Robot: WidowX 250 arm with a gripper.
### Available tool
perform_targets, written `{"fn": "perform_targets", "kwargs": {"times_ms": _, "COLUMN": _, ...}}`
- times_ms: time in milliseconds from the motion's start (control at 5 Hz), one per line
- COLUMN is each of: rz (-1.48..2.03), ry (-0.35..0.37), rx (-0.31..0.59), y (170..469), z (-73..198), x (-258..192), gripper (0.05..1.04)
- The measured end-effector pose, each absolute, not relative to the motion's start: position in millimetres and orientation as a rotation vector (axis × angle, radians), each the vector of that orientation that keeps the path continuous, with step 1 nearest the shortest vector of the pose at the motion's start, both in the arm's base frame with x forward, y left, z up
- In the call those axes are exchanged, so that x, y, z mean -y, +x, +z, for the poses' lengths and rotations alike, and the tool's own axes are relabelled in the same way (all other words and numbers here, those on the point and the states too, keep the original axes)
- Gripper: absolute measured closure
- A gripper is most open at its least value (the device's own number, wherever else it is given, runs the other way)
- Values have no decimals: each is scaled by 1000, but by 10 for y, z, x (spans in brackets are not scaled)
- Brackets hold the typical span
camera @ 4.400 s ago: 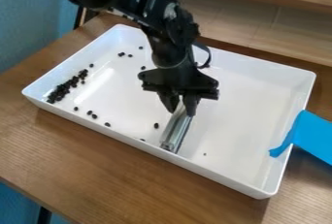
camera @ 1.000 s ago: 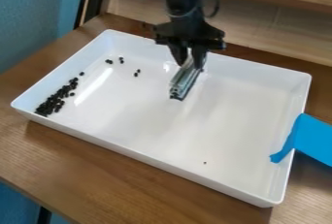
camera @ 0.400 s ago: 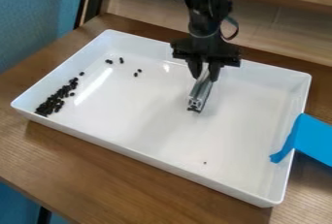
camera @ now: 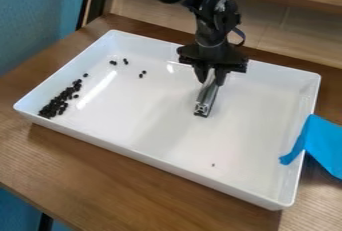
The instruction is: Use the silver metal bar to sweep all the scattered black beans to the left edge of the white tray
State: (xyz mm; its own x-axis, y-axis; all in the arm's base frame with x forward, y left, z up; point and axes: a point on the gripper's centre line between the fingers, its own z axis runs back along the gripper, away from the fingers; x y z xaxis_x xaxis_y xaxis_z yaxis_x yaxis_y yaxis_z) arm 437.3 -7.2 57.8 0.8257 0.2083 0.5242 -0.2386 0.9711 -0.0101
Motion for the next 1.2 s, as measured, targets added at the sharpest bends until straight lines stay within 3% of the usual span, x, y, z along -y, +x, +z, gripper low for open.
{"fn": "perform_targets", "kwargs": {"times_ms": 1200, "rz": 274, "ry": 37, "rx": 546, "y": 4342, "z": 508, "x": -607, "gripper": 755}}
